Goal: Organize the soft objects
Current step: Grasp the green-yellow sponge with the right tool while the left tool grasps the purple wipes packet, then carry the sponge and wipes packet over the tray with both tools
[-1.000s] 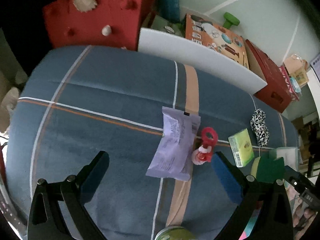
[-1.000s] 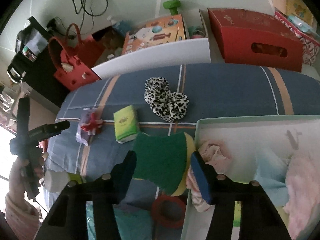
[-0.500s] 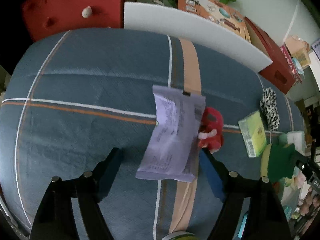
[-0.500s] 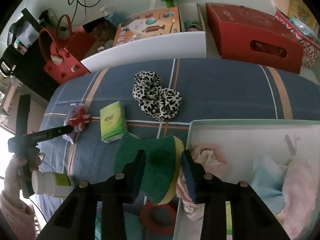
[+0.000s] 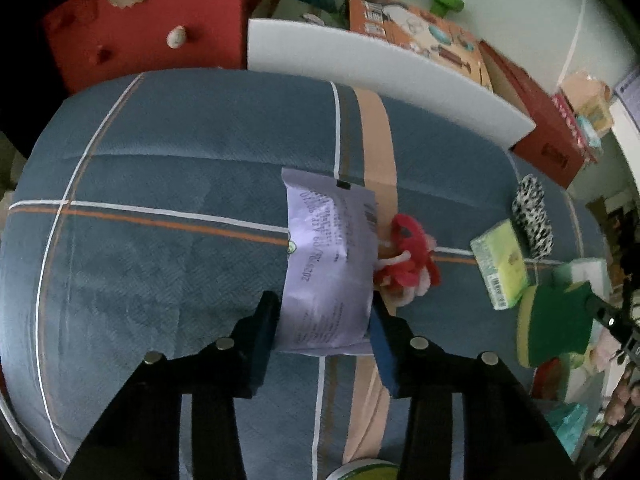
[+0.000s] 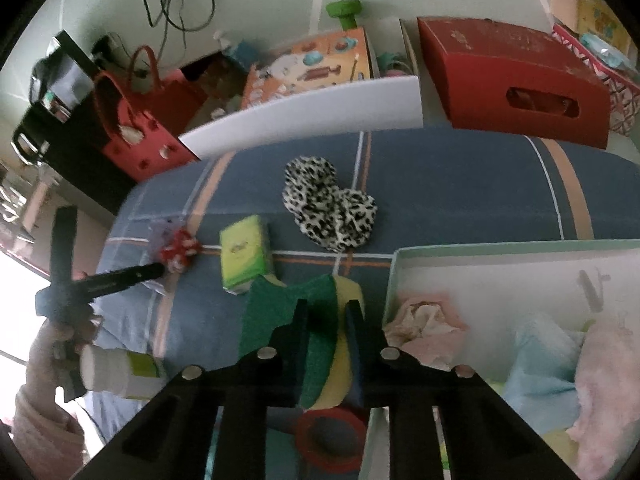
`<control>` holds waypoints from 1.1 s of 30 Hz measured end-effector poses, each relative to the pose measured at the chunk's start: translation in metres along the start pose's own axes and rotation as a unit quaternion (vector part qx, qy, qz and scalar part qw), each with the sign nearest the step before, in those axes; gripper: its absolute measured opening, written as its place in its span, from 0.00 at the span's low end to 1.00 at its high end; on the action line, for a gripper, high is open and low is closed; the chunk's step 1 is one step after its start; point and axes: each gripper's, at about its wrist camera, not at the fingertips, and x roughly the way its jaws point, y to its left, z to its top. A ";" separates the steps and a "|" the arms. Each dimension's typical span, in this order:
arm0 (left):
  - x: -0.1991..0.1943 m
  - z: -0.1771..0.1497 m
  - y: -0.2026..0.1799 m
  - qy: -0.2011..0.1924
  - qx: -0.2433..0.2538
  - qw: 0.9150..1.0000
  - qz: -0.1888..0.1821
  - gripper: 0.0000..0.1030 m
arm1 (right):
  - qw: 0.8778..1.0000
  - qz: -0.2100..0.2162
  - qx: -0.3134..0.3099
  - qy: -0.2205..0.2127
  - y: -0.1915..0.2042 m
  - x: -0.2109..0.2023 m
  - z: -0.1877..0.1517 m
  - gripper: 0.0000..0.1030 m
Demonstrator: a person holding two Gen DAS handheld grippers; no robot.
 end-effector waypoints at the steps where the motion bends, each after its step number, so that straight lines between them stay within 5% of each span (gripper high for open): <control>1: -0.006 -0.002 0.004 -0.008 -0.008 1.000 -0.005 0.44 | 1.000 0.006 0.000 -0.003 0.001 -0.002 -0.001 0.17; 11: -0.072 -0.017 0.019 -0.123 -0.081 0.989 -0.004 0.44 | 0.999 0.037 -0.003 -0.030 0.013 -0.013 -0.011 0.16; 19: -0.121 -0.055 0.002 -0.191 -0.134 0.972 -0.006 0.44 | 0.987 0.100 0.052 -0.115 0.009 -0.062 -0.020 0.16; 22: -0.130 -0.072 -0.019 -0.200 -0.133 0.971 -0.009 0.44 | 0.976 0.127 0.095 -0.151 0.004 -0.080 -0.031 0.16; 33: -0.155 -0.101 -0.119 -0.220 -0.066 0.973 -0.014 0.44 | 0.955 0.086 0.179 -0.221 -0.026 -0.133 -0.074 0.16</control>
